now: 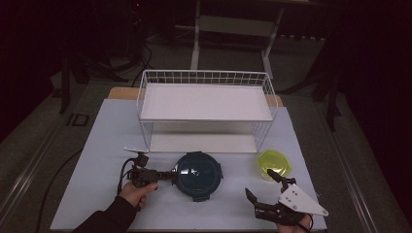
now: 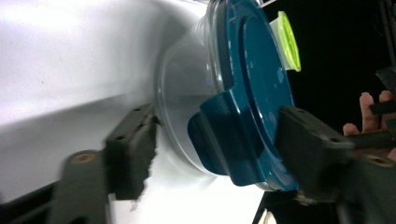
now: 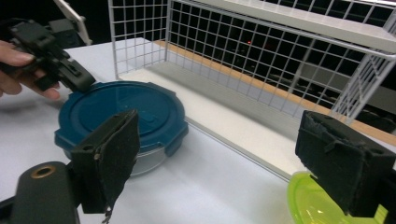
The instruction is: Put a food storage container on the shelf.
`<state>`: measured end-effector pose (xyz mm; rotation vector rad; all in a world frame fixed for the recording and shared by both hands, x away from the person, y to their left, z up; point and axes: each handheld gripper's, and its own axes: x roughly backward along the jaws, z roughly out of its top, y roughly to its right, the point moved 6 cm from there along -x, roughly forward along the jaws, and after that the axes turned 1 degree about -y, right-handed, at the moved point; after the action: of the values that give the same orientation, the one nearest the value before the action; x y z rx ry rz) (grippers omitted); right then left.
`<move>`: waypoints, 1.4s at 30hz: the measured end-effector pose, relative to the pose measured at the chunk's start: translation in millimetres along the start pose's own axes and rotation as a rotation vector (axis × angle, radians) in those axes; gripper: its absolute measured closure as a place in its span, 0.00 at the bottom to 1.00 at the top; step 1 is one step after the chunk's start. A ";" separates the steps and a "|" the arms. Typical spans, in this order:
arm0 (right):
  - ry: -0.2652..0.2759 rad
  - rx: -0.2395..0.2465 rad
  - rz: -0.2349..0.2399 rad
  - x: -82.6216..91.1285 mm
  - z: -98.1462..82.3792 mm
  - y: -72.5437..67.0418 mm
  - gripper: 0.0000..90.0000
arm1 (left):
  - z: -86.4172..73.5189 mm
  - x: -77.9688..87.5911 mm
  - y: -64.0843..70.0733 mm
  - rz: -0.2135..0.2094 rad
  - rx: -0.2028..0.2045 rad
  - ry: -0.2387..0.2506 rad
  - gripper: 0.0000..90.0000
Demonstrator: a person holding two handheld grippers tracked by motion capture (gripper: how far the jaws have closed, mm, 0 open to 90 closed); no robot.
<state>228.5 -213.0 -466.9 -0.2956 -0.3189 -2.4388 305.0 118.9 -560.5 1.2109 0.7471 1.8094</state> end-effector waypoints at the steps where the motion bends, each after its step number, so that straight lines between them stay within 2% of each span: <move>1: -0.004 -0.003 0.004 -0.6 -0.1 -0.7 0.14 | 0.1 -0.5 -0.5 -0.010 0.014 0.000 0.39; 2: -0.004 -0.003 0.004 -0.6 -0.1 -0.7 0.14 | 0.1 -0.5 -0.5 -0.010 0.014 0.000 0.43; 3: -0.006 -0.002 -0.001 -0.8 -0.2 -0.6 0.14 | 0.1 -1.4 -0.4 -0.029 0.032 0.007 0.43; 5: -0.007 -0.006 -0.004 -0.7 -0.1 -0.6 0.14 | -1.4 -3.5 0.2 -0.047 0.033 -0.011 0.54; 7: -0.011 -0.006 -0.004 -0.2 0.0 -0.3 0.14 | -1.7 -4.5 0.5 -0.051 0.044 -0.009 0.56; 10: -0.020 -0.017 0.002 -1.1 -0.5 0.1 0.14 | -1.5 -4.6 0.6 -0.049 0.037 -0.011 0.57; 14: -0.041 -0.069 0.037 -4.0 -2.3 -0.1 0.14 | -1.0 -5.2 1.0 -0.047 0.025 -0.012 0.57; 16: -0.056 -0.108 0.074 -7.8 -3.2 -0.7 0.12 | -1.1 -5.2 1.3 -0.047 0.021 -0.015 0.57; 18: -0.062 -0.155 0.089 -14.1 -3.1 -0.7 0.12 | -1.3 -5.1 1.8 -0.047 0.017 -0.016 0.57; 20: -0.078 -0.191 0.116 -21.7 -4.0 -1.1 0.12 | -2.0 -4.8 3.2 -0.045 -0.003 -0.013 0.58; 21: -0.078 -0.191 0.116 -21.7 -4.0 -1.1 0.12 | -2.0 -4.8 3.2 -0.045 -0.003 -0.013 0.58; 22: -0.095 -0.214 0.141 -26.0 -5.4 -1.7 0.12 | -2.6 -4.5 5.4 -0.040 -0.033 -0.015 0.58; 23: -0.123 -0.249 0.174 -34.9 -8.1 -2.5 0.12 | -2.8 -4.4 6.7 -0.041 -0.043 -0.014 0.58; 27: -0.176 -0.261 0.186 -49.0 -11.1 -2.2 0.15 | -3.3 -4.0 10.7 -0.041 -0.086 -0.016 0.59; 29: -0.209 -0.302 0.195 -55.6 -13.2 -0.7 0.19 | -3.5 -3.9 12.8 -0.040 -0.110 -0.019 0.59; 33: -0.250 -0.380 0.258 -68.2 -16.4 -0.1 0.25 | -4.3 -3.4 15.1 -0.040 -0.143 -0.026 0.59; 39: -0.303 -0.529 0.377 -86.2 -22.1 -1.1 0.35 | -5.5 -3.0 19.1 -0.045 -0.197 -0.032 0.60; 42: -0.337 -0.573 0.404 -94.4 -27.9 2.2 0.37 | -6.7 -2.3 22.1 -0.047 -0.222 -0.039 0.60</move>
<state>298.2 -168.3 -520.2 -0.9280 0.2892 -2.0231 292.5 105.7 -545.9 1.0709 0.5315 1.7727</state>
